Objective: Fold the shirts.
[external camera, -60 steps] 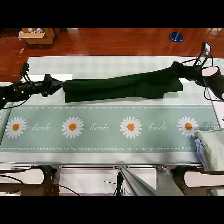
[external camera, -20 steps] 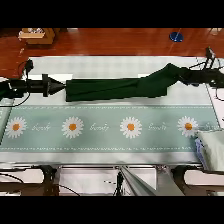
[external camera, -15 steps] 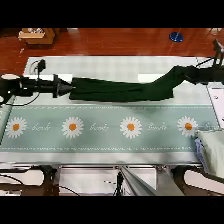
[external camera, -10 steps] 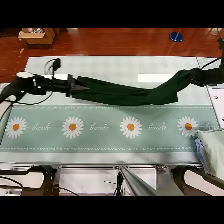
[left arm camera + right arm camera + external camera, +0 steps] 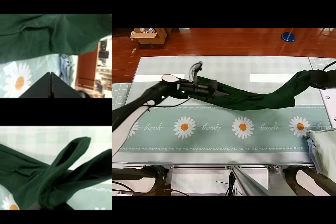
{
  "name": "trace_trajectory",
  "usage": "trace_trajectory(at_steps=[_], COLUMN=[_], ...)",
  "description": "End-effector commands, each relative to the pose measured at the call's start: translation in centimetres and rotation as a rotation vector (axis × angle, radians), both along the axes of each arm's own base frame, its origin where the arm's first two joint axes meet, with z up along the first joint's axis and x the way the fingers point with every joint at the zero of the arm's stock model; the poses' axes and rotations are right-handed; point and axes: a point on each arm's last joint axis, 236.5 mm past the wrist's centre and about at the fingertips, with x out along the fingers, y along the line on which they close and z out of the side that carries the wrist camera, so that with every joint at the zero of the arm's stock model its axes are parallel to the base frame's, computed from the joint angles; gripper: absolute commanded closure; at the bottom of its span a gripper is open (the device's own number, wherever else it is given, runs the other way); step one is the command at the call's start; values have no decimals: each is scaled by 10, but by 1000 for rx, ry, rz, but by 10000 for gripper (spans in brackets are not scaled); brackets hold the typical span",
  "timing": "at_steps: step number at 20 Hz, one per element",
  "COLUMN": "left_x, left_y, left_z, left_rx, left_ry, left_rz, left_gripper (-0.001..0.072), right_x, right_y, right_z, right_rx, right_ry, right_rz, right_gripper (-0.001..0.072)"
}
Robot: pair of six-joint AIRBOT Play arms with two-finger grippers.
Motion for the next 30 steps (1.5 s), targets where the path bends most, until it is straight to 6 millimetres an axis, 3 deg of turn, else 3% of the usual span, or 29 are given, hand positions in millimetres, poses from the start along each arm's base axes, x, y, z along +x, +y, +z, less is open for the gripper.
trace_trajectory(at_steps=[1,10,16,22,27,30], left_x=[-6,-33,-58,-92,-119,-96], left_y=[-27,-62,-94,-121,-158,-160], left_z=[-9,-39,-62,-88,-78,-63], left_rx=[38,83,65,80,26,0], left_ry=[-11,31,124,191,175,138], left_rz=[25,-16,-32,-76,-125,-97], left_gripper=[683,684,684,683,684,685], right_x=[-16,-54,-71,-75,-76,-76], right_y=[6,20,26,34,40,45], right_z=[14,60,68,76,80,83], right_rx=[-8,-33,-31,-8,14,36], right_ry=[-9,-103,-103,-127,-137,-143], right_rz=[21,28,34,48,59,67], right_gripper=[686,686,686,686,686,686])
